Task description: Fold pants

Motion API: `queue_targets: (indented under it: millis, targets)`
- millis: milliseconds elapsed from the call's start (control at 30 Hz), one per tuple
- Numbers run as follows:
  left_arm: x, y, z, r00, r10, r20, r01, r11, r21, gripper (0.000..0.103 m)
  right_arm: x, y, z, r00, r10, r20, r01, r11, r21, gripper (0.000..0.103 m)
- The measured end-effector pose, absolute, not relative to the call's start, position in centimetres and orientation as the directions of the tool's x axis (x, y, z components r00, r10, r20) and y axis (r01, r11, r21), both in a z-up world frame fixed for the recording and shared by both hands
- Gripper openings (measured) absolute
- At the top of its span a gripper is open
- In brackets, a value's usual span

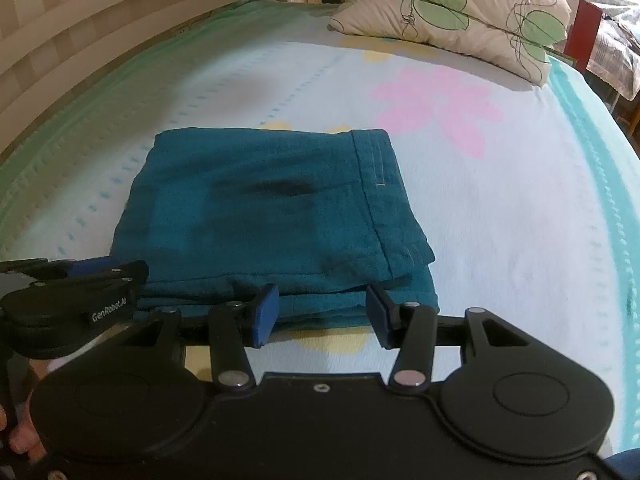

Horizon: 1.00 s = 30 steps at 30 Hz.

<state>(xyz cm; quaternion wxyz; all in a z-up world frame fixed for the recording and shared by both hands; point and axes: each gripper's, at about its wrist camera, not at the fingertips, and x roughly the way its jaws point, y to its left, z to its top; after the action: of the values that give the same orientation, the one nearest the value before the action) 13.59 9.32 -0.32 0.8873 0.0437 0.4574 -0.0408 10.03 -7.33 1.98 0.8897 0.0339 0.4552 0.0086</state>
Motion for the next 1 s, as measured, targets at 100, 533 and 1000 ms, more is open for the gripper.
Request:
queue_targets:
  millis: [100, 533, 1000]
  targets:
    - [13.57, 9.30, -0.38, 0.577, -0.029, -0.816, 0.114, 0.992, 0.045, 0.024, 10.05, -7.33, 1.97, 0.586, 0.047, -0.809, 0.013, 0.998, 0.067, 0.056]
    - [13.69, 9.21, -0.49, 0.569, -0.024, -0.822, 0.115, 0.992, 0.050, 0.024, 10.16, -7.43, 2.11, 0.590, 0.062, -0.805, 0.016, 0.996, 0.089, 0.056]
    - [13.55, 8.84, -0.47, 0.585, -0.012, -0.811, 0.125, 0.989, 0.076, 0.024, 10.31, -7.88, 2.05, 0.586, 0.077, -0.807, 0.005, 0.995, 0.099, 0.056]
